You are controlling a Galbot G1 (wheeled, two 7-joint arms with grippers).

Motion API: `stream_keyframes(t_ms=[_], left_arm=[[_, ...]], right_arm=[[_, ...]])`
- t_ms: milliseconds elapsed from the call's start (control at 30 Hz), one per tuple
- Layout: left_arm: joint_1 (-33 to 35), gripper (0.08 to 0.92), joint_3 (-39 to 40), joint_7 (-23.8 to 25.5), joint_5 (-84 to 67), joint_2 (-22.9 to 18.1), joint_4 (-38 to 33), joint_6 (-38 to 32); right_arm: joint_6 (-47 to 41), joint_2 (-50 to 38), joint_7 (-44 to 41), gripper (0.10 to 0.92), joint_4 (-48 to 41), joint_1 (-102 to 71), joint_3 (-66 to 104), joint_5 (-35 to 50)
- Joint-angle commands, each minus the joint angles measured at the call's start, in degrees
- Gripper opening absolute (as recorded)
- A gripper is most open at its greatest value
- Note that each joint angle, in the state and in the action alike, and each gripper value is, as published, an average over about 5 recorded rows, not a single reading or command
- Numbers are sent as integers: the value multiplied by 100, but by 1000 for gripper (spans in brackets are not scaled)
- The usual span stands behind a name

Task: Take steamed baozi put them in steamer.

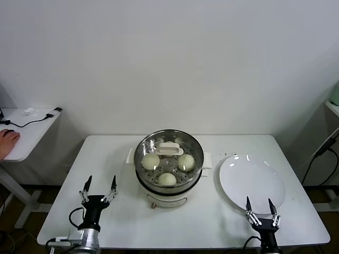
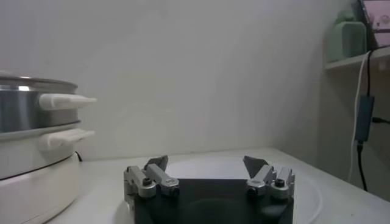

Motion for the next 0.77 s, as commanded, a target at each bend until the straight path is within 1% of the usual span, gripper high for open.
stream_keyframes(t_ms=[33,367,767], left_arm=[[78,823,-58,63,-95,11,228,-227],[104,823,0,49,374,12,454,-334],[128,823,45,51,484,-1,454,-271]], right_arm=[[-19,-19,-30,823,16,-19,-25,15],[-36,-48,-102,823,23,-55,-33,20],[-31,-37,-102,823,56,-68,-36,19]])
